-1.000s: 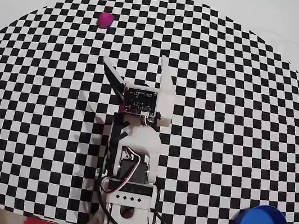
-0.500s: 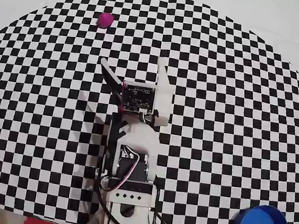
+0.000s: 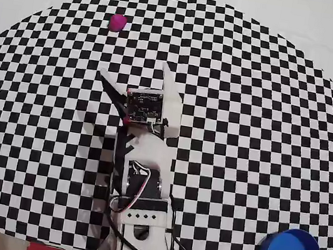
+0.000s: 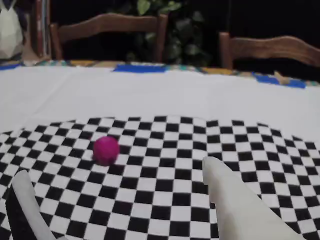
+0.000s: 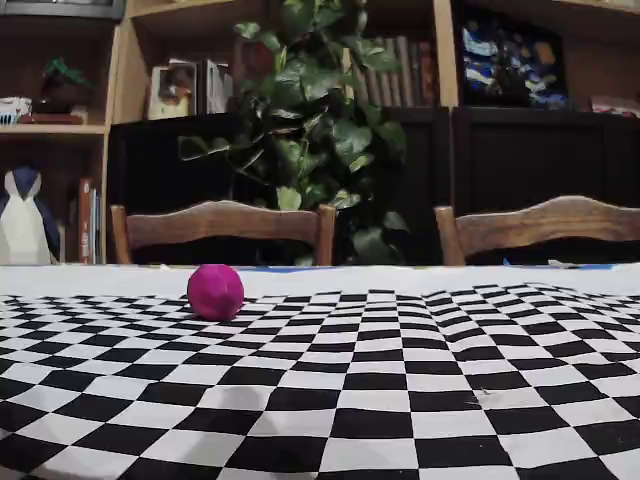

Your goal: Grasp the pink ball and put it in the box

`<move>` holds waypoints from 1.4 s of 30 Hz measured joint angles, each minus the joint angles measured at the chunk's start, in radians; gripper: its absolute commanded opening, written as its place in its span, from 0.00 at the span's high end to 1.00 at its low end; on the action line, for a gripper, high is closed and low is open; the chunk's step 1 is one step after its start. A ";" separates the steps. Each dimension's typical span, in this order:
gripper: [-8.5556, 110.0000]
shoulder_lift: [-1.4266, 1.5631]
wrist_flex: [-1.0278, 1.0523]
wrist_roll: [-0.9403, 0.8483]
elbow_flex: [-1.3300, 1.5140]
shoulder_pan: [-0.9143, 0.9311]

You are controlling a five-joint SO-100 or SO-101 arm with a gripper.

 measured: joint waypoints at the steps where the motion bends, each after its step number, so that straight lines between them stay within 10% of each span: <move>1: 0.57 0.000 0.000 0.000 0.000 -0.006; 42: 0.57 -0.074 0.000 0.000 0.000 -0.225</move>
